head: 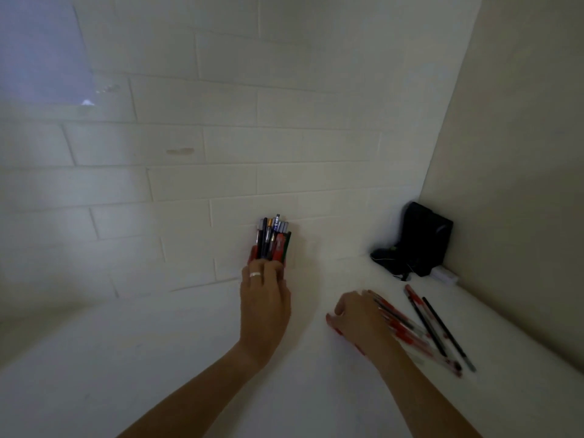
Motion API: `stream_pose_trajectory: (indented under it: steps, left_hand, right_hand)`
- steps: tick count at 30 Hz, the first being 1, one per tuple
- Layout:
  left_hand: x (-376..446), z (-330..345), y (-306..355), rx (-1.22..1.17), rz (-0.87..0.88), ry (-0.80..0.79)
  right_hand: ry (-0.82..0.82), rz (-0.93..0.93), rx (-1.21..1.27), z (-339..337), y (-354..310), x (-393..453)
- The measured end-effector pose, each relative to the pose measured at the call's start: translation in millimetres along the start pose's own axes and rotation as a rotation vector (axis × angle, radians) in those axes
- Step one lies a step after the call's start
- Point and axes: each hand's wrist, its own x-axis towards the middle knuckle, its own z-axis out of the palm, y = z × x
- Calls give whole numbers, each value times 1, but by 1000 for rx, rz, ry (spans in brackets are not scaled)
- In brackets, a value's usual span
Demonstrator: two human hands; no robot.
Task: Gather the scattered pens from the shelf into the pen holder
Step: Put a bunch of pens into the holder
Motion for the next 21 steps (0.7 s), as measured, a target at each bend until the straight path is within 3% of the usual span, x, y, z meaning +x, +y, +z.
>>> stream_pose_trajectory:
  steps: [4,8,11,14,18,21]
  left_hand:
    - [-24,18,14,-80,-15,-264]
    - [-34,28,28,-206,-354,-638]
    - [-35,29,35,-577,-585,-826]
    - [-35,24,39,-877,-830,-790]
    - [-35,26,35,-753,-912,-709]
    - [-36,25,37,-768,-928,-741]
  right_hand:
    - [5,-6,-42,13,5,-12]
    - [42,-54,157,10,8,-17]
    - [-2,-141,326,-1,15,-19]
    - [-60,-140,499,-12,23,-24]
    - [195,-32,222,-15,43,-25]
    - [121,-1,126,-10,49,-28]
